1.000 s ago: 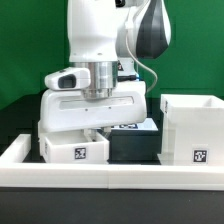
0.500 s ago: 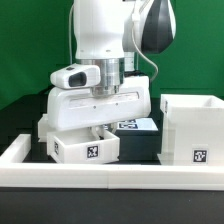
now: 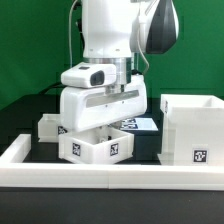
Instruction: Assemble drawer
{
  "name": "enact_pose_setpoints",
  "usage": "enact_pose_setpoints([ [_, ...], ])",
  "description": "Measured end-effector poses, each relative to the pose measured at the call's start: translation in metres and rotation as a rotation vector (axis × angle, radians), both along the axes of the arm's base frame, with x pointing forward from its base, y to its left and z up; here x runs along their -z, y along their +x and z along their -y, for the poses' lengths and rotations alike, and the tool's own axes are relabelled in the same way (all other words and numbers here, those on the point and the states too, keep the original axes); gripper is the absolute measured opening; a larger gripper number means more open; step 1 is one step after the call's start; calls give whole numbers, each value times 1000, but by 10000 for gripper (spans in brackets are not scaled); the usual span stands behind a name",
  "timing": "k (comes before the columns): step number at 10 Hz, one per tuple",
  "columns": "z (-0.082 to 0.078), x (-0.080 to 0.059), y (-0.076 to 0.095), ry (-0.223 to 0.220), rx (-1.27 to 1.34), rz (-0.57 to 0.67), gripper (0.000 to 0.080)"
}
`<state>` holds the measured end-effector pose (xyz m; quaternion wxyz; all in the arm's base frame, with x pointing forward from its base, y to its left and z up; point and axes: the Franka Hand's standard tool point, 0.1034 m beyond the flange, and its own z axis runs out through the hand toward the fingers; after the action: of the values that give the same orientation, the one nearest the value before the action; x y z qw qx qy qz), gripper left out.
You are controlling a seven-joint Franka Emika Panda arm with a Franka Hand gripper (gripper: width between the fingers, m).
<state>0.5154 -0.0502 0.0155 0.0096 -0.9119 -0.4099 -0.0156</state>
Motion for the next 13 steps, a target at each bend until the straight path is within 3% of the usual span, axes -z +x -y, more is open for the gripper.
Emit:
enact_pose_setpoints([
  [4, 3, 2, -2, -9, -208, 1, 41],
  [6, 4, 2, -1, -30, -432, -3, 41],
  [9, -3, -1, 5, -48, -685, -27, 41],
  [13, -1, 2, 5, -55, -772, -33, 41],
])
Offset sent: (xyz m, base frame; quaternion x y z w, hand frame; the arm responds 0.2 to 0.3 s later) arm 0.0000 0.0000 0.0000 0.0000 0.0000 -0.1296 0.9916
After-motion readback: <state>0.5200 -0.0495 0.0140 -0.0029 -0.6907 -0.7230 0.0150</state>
